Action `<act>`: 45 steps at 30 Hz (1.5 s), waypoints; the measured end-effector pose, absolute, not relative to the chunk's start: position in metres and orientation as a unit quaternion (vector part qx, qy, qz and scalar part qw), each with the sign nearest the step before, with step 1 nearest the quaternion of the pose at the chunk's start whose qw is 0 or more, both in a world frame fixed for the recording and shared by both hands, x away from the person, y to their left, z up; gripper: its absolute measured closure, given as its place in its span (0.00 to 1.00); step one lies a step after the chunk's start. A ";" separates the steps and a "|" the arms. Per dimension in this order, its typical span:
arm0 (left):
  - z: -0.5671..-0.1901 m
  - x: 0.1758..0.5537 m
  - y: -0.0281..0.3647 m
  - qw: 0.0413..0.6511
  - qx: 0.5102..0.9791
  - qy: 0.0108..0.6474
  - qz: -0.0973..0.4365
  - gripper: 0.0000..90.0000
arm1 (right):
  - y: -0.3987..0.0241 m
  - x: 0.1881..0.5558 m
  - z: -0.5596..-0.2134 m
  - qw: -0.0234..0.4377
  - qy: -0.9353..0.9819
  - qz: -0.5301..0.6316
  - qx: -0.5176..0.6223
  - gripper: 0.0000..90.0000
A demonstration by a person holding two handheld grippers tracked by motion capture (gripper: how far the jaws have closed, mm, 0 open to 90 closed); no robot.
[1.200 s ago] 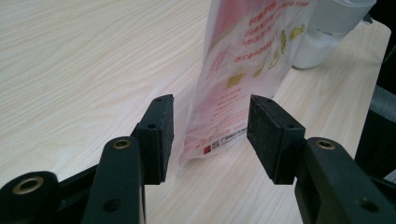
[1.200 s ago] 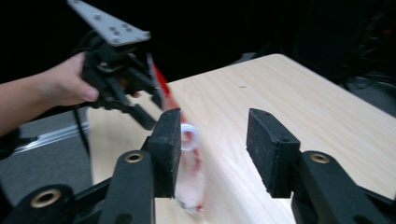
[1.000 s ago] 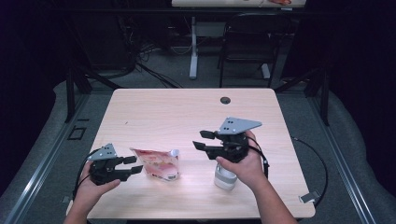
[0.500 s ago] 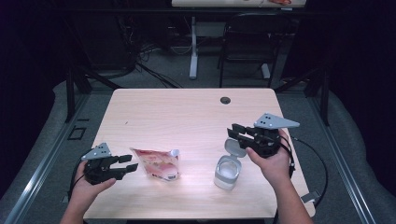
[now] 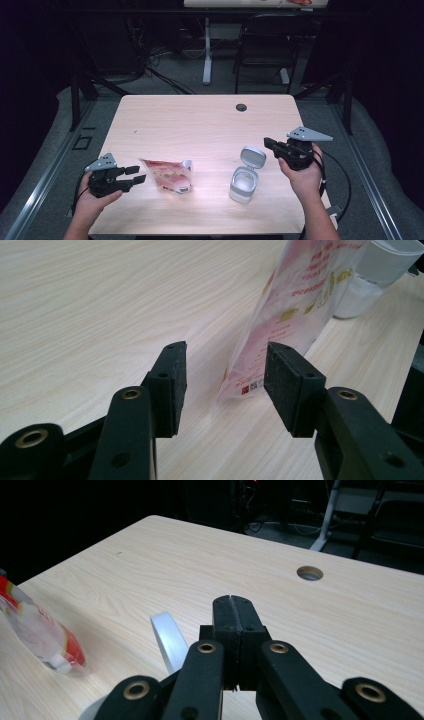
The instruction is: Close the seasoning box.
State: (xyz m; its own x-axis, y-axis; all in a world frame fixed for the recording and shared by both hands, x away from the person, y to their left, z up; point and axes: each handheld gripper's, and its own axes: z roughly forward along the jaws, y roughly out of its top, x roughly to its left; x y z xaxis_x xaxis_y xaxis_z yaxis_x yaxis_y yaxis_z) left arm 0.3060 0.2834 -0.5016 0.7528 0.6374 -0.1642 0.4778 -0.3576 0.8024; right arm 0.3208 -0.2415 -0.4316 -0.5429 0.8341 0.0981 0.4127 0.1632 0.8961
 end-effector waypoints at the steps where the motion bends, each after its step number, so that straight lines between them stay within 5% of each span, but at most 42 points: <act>1: -0.502 0.306 0.283 0.454 0.819 0.340 0.088 0.58 | -0.243 0.322 -0.436 0.213 0.730 0.486 0.431 1.00; 34: -0.505 0.306 0.286 0.459 0.813 0.346 0.090 0.58 | -0.233 0.299 -0.472 0.163 0.739 0.499 0.421 0.98; 45: -0.510 0.306 0.289 0.458 0.811 0.352 0.089 0.58 | -0.244 0.284 -0.488 0.196 0.726 0.496 0.434 0.98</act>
